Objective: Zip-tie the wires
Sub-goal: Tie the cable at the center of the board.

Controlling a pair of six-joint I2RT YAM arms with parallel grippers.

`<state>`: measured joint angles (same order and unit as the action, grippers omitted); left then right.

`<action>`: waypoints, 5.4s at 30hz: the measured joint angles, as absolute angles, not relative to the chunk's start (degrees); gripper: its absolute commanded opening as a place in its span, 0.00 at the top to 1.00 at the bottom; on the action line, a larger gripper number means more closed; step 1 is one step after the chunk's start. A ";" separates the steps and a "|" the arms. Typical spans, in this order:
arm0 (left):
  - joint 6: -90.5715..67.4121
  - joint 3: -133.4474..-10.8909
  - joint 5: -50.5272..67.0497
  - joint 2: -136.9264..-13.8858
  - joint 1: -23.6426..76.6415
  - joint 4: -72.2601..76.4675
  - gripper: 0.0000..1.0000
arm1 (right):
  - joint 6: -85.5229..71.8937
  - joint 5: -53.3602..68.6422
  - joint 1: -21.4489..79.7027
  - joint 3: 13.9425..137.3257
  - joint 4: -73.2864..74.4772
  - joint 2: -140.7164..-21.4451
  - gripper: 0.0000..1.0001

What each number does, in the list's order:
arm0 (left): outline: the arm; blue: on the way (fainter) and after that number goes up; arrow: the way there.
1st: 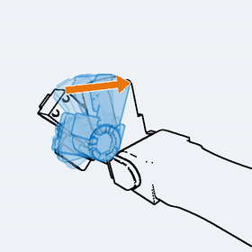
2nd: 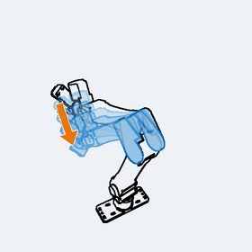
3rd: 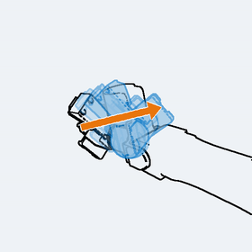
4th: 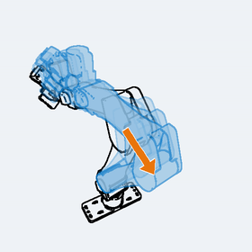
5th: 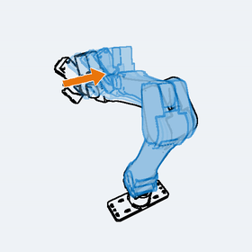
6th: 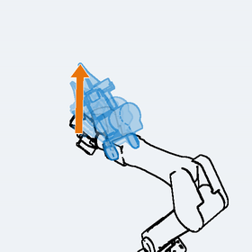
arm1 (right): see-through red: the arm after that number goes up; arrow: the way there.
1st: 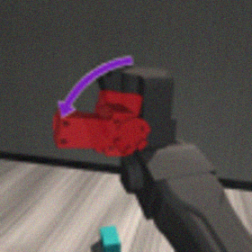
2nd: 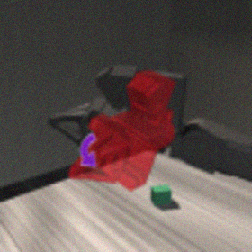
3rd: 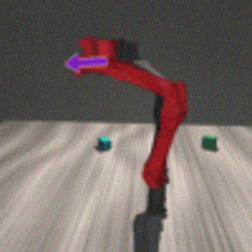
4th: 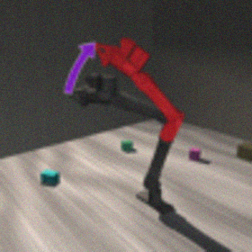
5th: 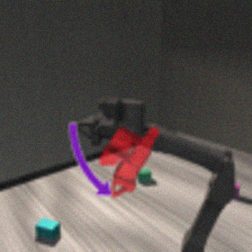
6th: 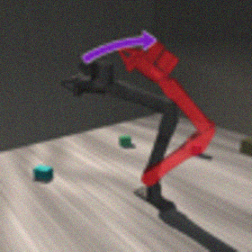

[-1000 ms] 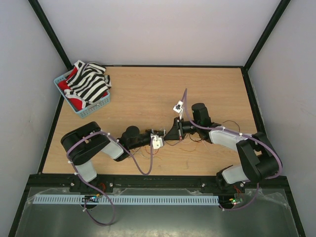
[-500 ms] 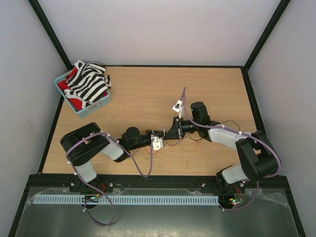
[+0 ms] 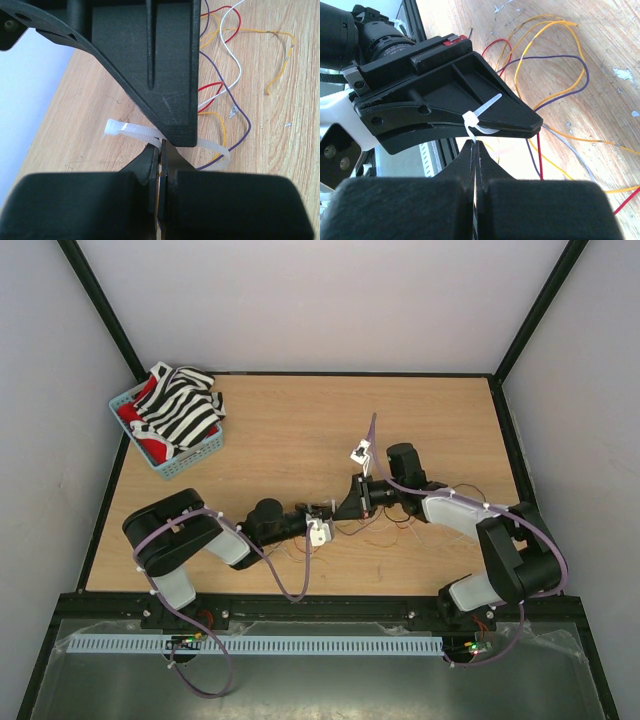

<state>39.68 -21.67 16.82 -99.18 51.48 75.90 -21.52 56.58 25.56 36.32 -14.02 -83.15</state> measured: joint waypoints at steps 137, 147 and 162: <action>39.90 -20.56 9.32 -99.85 55.13 80.25 1.00 | -28.56 55.29 24.43 32.40 -21.34 -82.83 1.00; 39.62 -20.56 8.71 -99.85 55.33 80.25 1.00 | -26.35 55.18 24.38 32.91 -19.27 -82.83 1.00; 36.84 -20.56 9.02 -99.83 55.02 80.20 1.00 | -22.55 53.91 24.21 33.06 -15.64 -81.76 0.67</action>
